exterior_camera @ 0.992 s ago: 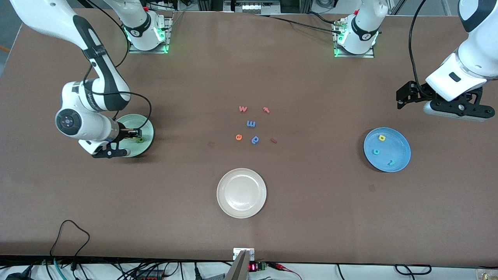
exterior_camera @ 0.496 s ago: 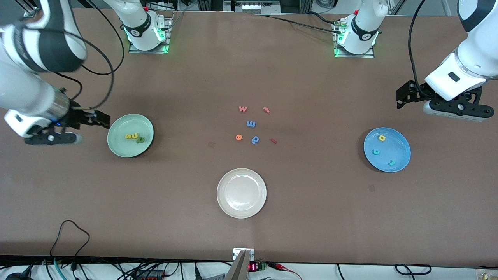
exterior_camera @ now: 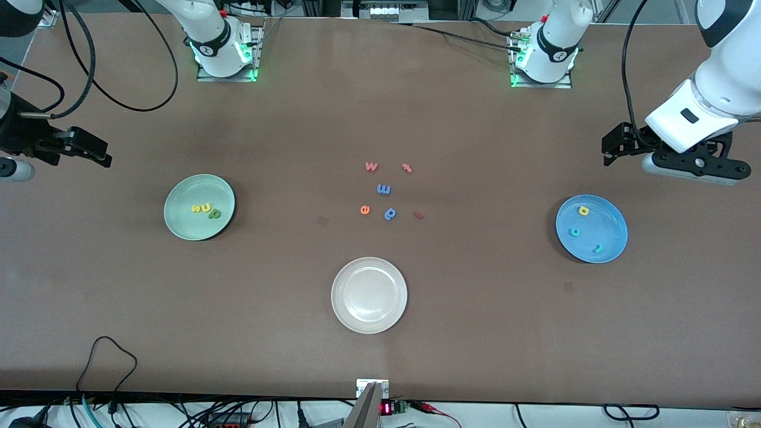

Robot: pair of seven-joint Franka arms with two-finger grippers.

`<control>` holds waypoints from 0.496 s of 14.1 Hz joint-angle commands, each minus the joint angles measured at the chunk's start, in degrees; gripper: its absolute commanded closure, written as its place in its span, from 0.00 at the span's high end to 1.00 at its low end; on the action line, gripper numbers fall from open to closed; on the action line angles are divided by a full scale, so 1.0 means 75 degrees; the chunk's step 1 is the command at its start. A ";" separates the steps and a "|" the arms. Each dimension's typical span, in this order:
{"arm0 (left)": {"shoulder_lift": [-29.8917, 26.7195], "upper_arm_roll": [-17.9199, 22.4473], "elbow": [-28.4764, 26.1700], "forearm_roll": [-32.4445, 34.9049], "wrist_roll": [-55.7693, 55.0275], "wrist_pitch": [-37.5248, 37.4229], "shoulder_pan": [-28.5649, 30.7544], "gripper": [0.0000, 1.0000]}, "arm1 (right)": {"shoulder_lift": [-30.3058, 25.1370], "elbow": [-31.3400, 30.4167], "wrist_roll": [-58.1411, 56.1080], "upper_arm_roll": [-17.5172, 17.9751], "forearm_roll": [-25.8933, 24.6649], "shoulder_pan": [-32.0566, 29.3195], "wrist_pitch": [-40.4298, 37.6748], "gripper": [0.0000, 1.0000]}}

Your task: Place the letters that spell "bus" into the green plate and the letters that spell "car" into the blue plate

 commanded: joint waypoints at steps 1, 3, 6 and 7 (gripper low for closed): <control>-0.0173 -0.0022 -0.0075 0.0125 -0.0025 -0.0017 -0.0024 1.00 | -0.0048 -0.0040 -0.0078 -0.0130 0.0083 0.0111 -0.0101 1.00; -0.0161 -0.0010 -0.0040 0.0125 0.0033 -0.0052 -0.0012 1.00 | -0.0083 -0.0098 -0.0079 -0.0118 0.0083 0.0100 -0.0101 1.00; -0.0173 0.0001 -0.0028 0.0113 0.0011 -0.0239 0.0023 1.00 | -0.0095 -0.0099 -0.0079 -0.0118 0.0083 0.0099 -0.0160 1.00; -0.0196 -0.0010 -0.0017 0.0113 -0.0013 -0.0298 0.0023 1.00 | -0.0095 -0.0099 -0.0079 -0.0118 0.0083 0.0099 -0.0172 1.00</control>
